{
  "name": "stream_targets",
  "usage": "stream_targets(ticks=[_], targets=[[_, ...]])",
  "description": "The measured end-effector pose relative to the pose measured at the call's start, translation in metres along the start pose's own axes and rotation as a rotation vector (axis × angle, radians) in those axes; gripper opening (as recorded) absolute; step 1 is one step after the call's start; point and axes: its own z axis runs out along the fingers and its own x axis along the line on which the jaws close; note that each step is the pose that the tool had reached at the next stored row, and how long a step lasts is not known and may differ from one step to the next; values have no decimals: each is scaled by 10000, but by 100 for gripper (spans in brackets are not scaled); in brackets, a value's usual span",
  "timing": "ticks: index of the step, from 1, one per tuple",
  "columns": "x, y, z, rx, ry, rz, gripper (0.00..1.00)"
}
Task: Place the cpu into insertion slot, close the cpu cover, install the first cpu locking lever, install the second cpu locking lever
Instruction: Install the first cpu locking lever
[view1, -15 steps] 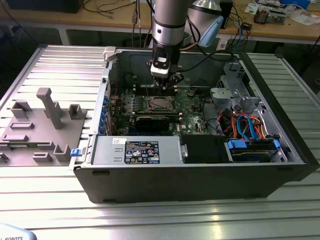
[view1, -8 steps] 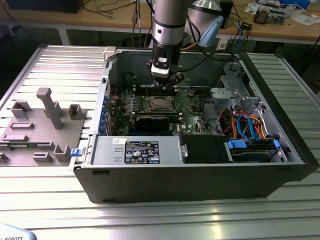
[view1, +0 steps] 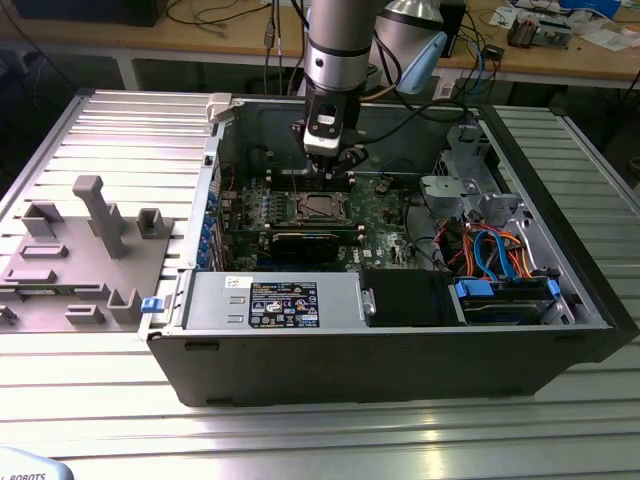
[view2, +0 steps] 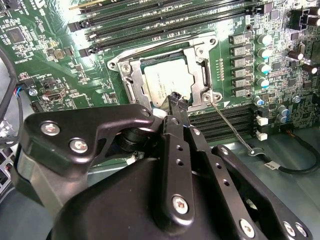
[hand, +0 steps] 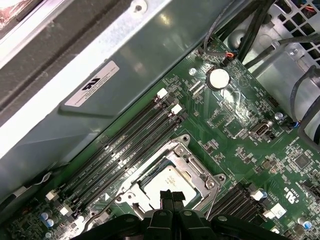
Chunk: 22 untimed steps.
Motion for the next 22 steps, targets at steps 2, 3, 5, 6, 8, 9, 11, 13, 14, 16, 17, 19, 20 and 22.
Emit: stream_targets(ticks=[2,3,5,6,8,9,11,13,14,16,17,19,20,22], targets=[[0,0,0,0,0,-32,11],[0,0,0,0,-1,-56,11],[0,0,0,0,-1,-102,11],[0,0,0,0,-1,-116,11],[0,0,0,0,-2,-151,11],[0,0,0,1,-2,-180,11],[0,0,0,0,-2,-243,11],[0,0,0,1,-3,-296,11],[0,0,0,1,-3,-315,11],[0,0,0,1,-3,-347,11],[0,0,0,1,-4,-362,11],[0,0,0,1,-4,-397,11],[0,0,0,1,-4,-414,11],[0,0,0,1,-4,-451,11]])
